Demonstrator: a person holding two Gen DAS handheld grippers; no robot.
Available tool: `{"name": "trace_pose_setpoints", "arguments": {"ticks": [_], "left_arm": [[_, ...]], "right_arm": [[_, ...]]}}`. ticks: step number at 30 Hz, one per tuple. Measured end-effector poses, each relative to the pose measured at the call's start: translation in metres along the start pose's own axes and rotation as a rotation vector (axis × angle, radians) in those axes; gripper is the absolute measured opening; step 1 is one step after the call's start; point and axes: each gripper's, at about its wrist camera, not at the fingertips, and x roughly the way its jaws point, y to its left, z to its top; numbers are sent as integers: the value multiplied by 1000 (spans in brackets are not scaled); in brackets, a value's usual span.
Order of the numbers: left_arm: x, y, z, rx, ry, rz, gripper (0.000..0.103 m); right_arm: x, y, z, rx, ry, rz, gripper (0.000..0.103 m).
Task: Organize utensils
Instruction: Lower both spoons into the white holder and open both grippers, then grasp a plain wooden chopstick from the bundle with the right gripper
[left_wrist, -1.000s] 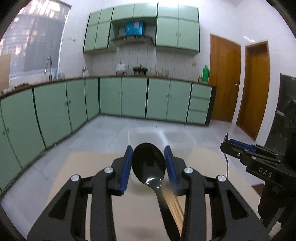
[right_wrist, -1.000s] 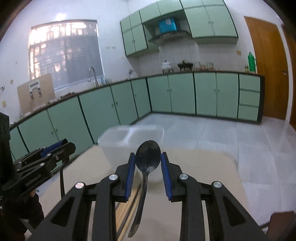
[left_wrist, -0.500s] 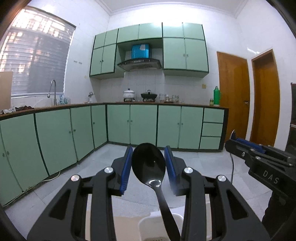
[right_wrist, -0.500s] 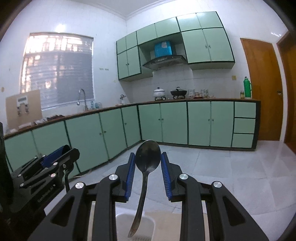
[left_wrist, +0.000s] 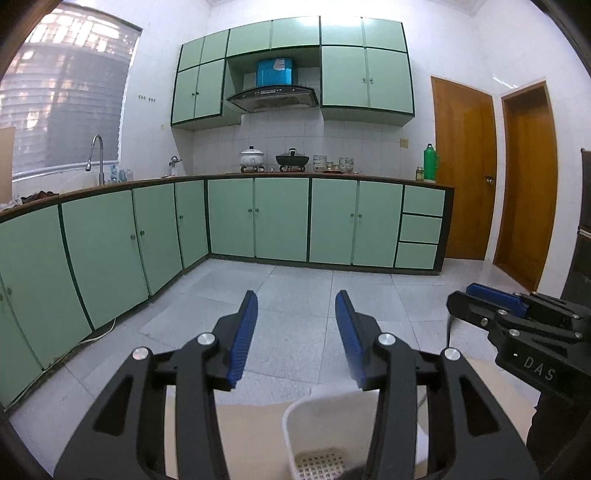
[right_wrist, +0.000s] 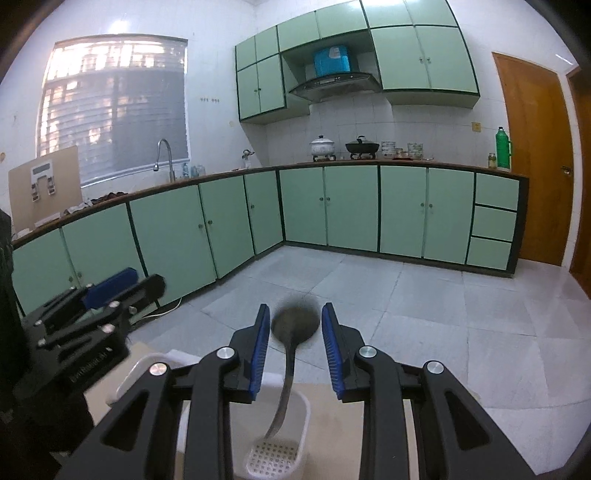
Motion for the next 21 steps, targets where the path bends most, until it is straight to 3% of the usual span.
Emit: {"name": "trace_pose_setpoints", "arguments": {"ticks": [4,9,11,15,21], "left_arm": [[-24,6,3,-4,-6,13,52],[-68,11,-11,-19,47,25,75],[-87,15,-24,-24,79,22,79],[-132,16,-62,-49,154,6,85],[-180,3,-120,5,284,34,86]], "right_arm": [[-18,-5,-4,18,14,-28,46],[-53,-12,-19,56,45,-38,75],[-74,-12,-31,57,60,-40,84],[-114,-7,-65,64,125,-46,90],[-165,9,-130,111,239,-59,90]]}}
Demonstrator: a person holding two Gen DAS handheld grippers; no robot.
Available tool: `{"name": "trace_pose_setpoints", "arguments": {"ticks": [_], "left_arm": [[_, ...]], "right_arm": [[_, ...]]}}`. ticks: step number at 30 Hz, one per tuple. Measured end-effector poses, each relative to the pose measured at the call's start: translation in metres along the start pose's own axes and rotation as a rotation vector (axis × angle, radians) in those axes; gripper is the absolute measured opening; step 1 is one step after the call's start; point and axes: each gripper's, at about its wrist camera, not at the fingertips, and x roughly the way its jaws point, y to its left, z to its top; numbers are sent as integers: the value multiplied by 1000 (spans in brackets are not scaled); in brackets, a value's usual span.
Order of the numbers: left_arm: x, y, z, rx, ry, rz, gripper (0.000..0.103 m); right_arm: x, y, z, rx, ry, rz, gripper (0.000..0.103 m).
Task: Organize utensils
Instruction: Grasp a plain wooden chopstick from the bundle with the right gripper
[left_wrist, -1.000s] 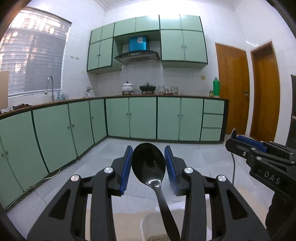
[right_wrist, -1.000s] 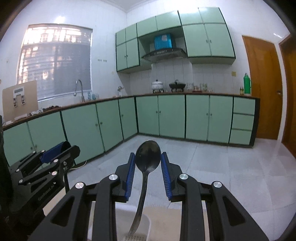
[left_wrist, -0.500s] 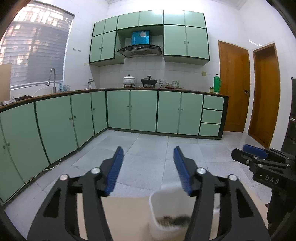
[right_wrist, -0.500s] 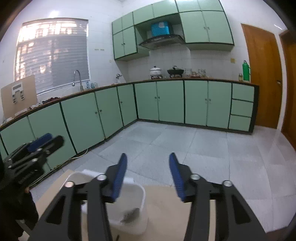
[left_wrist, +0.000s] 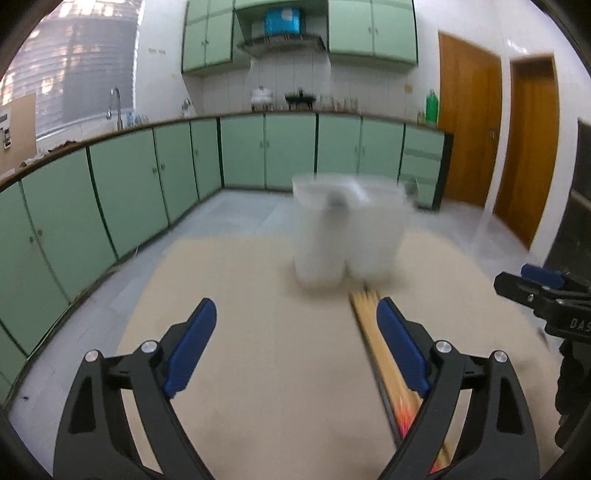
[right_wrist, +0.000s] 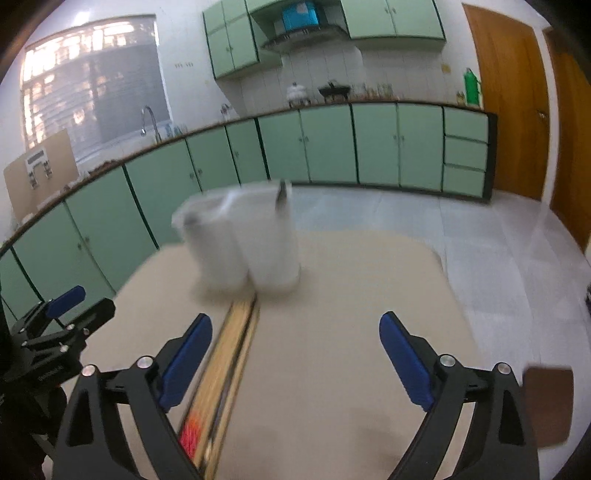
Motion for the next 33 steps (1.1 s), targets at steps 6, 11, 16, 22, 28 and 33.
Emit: {"name": "trace_pose_setpoints", "arguments": {"ticks": [6,11,16,22,28,33], "left_arm": [[-9,1,-47,33,122,37,86],[-8,11,-66,16,202,57,86],[-11,21,-79,-17,232,68,86],[-13,23,-77,-23,235,64,86],[-15,12,-82,-32,251,57,86],[-14,10,-83,-40,259,58,86]], "right_arm": [[-17,17,-62,-17,102,-21,83],[-20,33,-95,-59,177,3,69],[-17,45,-113,-41,235,43,54],[-15,64,-117,-106,247,33,43],[-15,67,-118,-127,246,14,28],[-14,71,-120,-139,251,43,9]]}}
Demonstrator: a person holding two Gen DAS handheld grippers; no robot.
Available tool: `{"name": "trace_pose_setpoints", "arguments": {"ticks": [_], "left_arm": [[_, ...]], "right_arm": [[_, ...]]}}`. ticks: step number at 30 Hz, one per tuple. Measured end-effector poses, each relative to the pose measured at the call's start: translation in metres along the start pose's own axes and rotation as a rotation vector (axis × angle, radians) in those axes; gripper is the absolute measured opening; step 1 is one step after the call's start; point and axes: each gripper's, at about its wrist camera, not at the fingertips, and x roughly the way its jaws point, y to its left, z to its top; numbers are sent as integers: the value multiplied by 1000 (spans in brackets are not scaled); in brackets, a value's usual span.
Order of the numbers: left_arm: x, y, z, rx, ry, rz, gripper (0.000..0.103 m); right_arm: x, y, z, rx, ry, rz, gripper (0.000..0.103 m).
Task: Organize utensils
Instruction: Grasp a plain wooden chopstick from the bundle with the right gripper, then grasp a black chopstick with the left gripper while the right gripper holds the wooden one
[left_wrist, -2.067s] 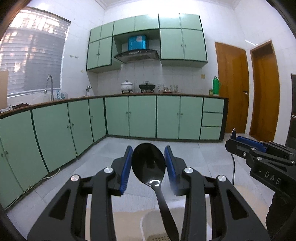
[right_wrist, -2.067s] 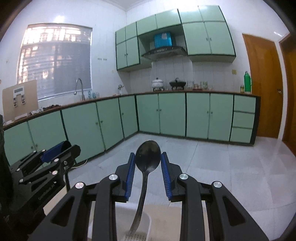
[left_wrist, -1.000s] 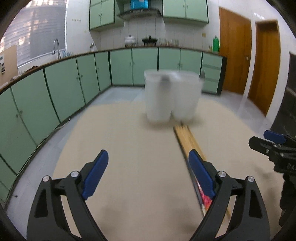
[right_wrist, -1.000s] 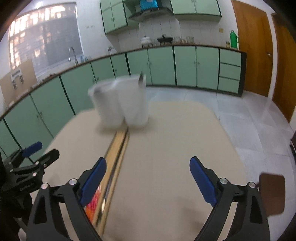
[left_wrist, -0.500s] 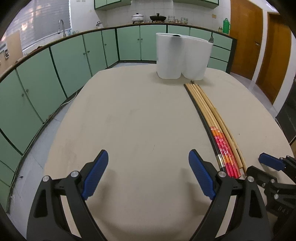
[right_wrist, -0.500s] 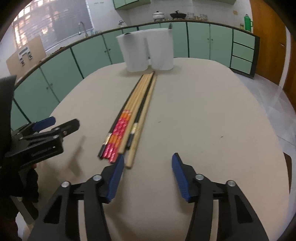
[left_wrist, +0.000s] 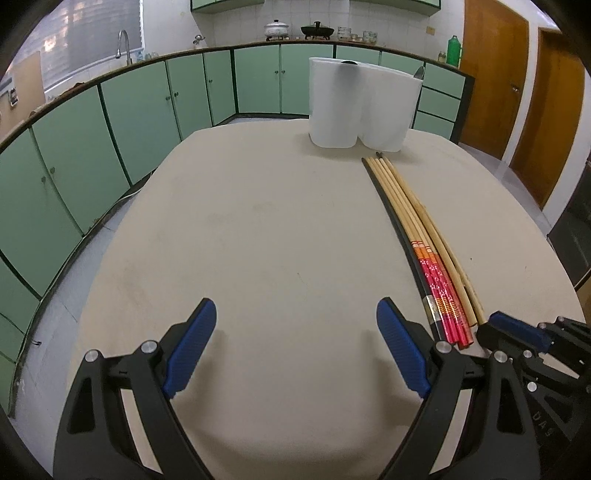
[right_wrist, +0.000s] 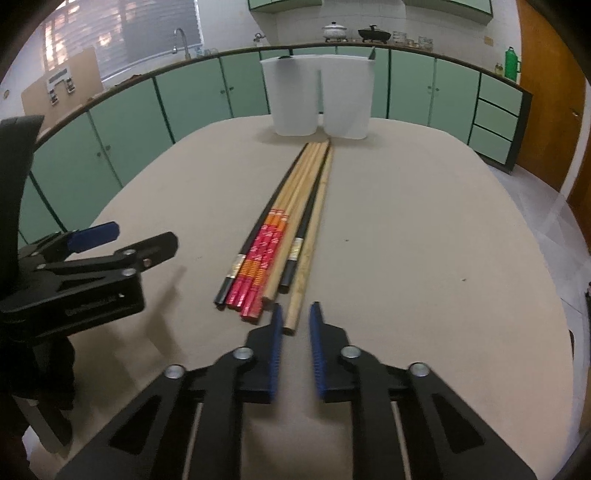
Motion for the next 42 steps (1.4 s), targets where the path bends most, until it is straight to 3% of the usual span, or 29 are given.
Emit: {"name": "trace_pose_setpoints", "arguments": {"ticks": [5,15,25,37,42], "left_arm": [[0,-6,-1,1,13,-27,86],[-1,-38,-8,42,50,-131,86],[8,-46,-11,63,86,-104,88],[8,-27,-10,38,91,-30,87],[7,-31,-8,42,78,-54,69]], "right_arm": [[-2,-7,-1,32,-4,8,8],[-8,-43,-2,83,-10,-60,7],[-7,-50,-3,98,-10,-44,7],[-7,-49,-3,91,-10,-33,8],[-5,-48,-2,83,-6,-32,9]]}}
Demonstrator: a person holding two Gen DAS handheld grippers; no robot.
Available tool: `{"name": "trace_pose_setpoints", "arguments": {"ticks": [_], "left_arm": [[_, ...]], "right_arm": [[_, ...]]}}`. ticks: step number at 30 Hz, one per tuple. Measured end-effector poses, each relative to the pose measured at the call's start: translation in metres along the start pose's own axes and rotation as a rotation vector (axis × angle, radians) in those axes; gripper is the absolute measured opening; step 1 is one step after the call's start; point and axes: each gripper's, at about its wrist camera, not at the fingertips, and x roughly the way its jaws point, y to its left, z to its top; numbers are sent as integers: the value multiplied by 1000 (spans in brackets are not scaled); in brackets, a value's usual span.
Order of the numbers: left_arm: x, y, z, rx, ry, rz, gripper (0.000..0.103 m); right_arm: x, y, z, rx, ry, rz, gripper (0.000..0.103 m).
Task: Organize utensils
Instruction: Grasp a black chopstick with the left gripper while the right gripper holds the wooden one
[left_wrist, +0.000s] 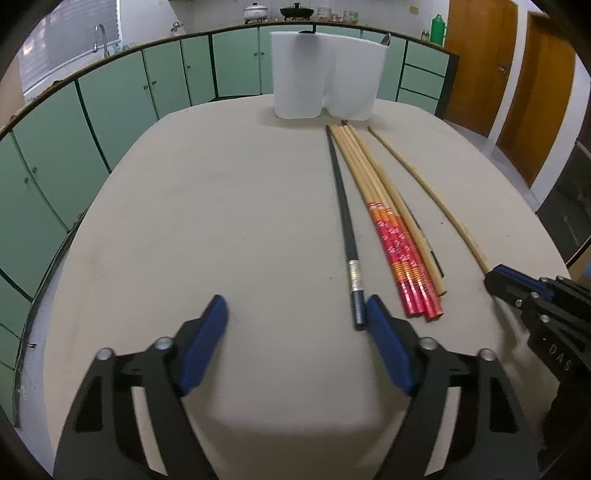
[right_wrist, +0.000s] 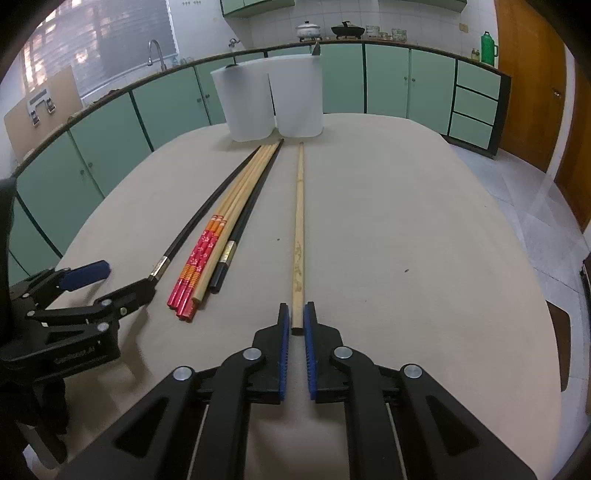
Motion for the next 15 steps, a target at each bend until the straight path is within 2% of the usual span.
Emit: {"name": "trace_pose_setpoints", "arguments": {"ticks": [1,3,11,15], "left_arm": [[0,0,0,-2,-3,-7,67],[-1,0,-1,-5,-9,-14,53],[-2,0,-2,-2,-20,-43,8],[-2,-3,-3,4,-21,-50,6]], "right_arm": [[0,-1,0,5,0,6,9],[0,-2,0,9,1,10,9],[0,-1,0,2,0,3,8],[1,-2,1,8,0,7,8]]}}
